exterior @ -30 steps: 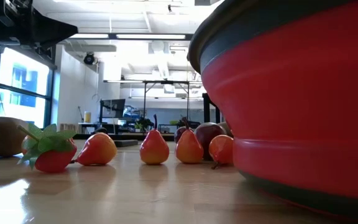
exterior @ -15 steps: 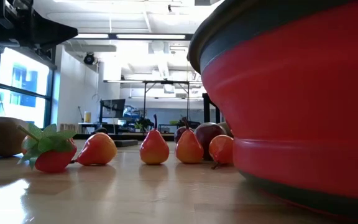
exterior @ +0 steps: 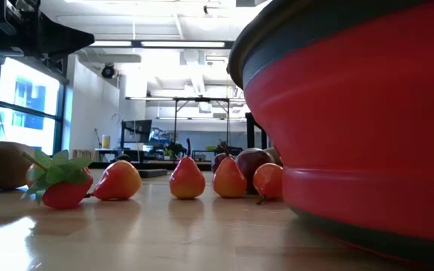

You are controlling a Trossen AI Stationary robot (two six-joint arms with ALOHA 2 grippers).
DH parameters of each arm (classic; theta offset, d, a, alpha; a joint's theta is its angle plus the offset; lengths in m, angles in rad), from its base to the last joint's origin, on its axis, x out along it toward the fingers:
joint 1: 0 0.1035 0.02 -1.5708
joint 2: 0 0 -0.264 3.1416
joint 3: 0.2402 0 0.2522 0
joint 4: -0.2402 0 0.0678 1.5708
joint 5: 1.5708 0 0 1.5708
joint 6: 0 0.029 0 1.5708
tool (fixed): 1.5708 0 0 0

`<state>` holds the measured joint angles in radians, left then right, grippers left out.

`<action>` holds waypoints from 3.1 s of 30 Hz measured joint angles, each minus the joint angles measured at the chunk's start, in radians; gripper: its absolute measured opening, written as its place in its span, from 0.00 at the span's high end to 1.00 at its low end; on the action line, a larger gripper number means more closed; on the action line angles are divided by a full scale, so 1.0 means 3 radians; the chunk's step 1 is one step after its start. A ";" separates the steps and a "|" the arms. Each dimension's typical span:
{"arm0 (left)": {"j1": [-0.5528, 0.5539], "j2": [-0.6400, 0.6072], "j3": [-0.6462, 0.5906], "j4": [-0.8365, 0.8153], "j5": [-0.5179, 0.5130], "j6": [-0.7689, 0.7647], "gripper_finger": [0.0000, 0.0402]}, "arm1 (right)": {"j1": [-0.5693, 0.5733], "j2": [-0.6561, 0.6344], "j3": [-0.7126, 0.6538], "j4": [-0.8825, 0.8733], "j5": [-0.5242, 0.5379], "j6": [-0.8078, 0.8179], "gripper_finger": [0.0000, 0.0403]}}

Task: Pick & Place Fruit
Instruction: Put the red strainer bowl on the shelf

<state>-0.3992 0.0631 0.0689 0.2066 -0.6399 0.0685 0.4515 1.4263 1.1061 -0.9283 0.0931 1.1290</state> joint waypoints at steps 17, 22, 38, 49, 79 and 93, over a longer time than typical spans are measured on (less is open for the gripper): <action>-0.0001 0.0000 0.0000 -0.0058 0.0000 0.0002 1.00 | 0.0023 0.0075 0.0000 0.0113 -0.0059 0.0004 0.27; -0.0001 0.0001 0.0000 -0.0099 0.0000 0.0001 1.00 | 0.0023 0.0075 -0.0110 0.0404 -0.0058 -0.0001 0.27; -0.0001 0.0000 0.0000 -0.0100 0.0000 0.0000 1.00 | 0.0220 0.0075 -0.0488 0.0979 -0.0082 0.0090 0.27; 0.0000 0.0000 0.0000 -0.0100 0.0000 -0.0057 1.00 | 0.0396 0.0075 -0.0737 0.1613 -0.0245 0.0100 0.27; -0.0001 0.0000 0.0000 -0.0174 0.0000 -0.0076 1.00 | 0.0399 0.0217 -0.0961 0.1927 -0.0147 0.0099 0.27; -0.0001 0.0000 0.0000 -0.0173 0.0000 -0.0075 1.00 | 0.0371 0.0478 -0.0961 0.2174 -0.0223 0.0074 0.27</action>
<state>-0.3995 0.0632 0.0689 0.1546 -0.6399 0.0459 0.5629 1.5696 0.8177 -0.2760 0.0261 1.1511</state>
